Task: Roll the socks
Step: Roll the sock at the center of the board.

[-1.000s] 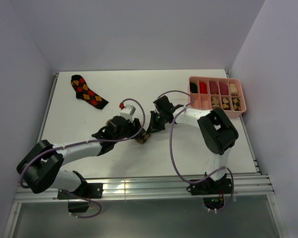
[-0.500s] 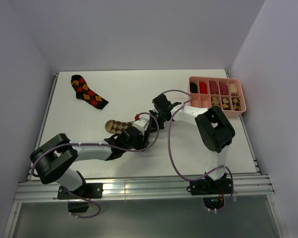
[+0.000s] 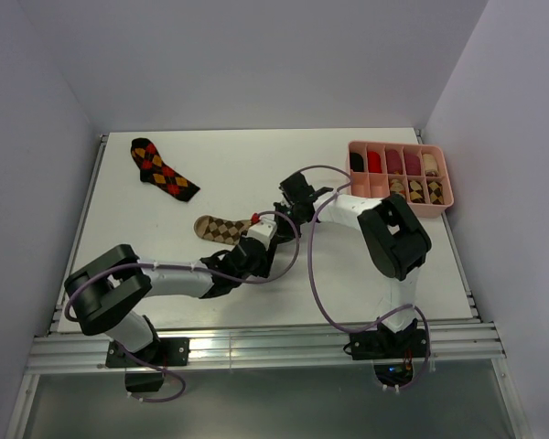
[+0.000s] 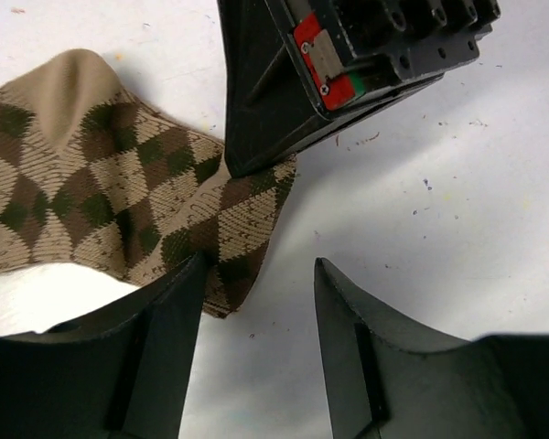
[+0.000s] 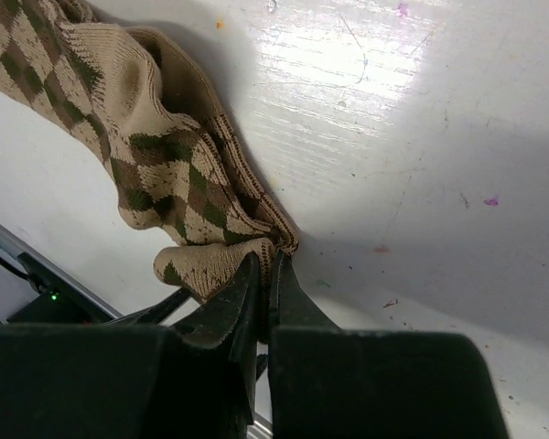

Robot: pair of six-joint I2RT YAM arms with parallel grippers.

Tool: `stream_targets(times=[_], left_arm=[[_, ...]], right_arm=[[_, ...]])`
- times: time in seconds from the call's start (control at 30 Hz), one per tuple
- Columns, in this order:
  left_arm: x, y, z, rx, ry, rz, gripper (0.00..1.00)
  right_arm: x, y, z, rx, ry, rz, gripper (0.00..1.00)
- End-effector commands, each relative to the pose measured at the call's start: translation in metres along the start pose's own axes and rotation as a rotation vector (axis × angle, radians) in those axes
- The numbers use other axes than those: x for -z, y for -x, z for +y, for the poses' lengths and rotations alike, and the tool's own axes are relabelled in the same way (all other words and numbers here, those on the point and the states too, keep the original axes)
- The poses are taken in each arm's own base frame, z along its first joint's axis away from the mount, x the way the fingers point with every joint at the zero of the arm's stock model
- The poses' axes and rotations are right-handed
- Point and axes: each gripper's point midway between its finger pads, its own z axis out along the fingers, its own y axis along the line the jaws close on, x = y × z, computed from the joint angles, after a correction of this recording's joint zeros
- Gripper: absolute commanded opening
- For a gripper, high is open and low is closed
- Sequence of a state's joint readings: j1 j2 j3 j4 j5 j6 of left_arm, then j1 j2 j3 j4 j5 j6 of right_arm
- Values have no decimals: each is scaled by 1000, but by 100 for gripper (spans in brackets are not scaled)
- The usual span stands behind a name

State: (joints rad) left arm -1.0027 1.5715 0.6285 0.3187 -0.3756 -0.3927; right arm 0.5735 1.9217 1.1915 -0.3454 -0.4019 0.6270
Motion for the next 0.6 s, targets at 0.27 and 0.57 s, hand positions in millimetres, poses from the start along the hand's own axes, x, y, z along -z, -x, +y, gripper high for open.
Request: stream_targets(times=[0.27,0.57], left_arm=[[13,35,3,-105,77,-95,56],[-5,-6,-3,-146,44,32,58]], right_arm=[[-2,-4,4,-1,0,45,0],[-5,-7,4,-15,4,57,0]])
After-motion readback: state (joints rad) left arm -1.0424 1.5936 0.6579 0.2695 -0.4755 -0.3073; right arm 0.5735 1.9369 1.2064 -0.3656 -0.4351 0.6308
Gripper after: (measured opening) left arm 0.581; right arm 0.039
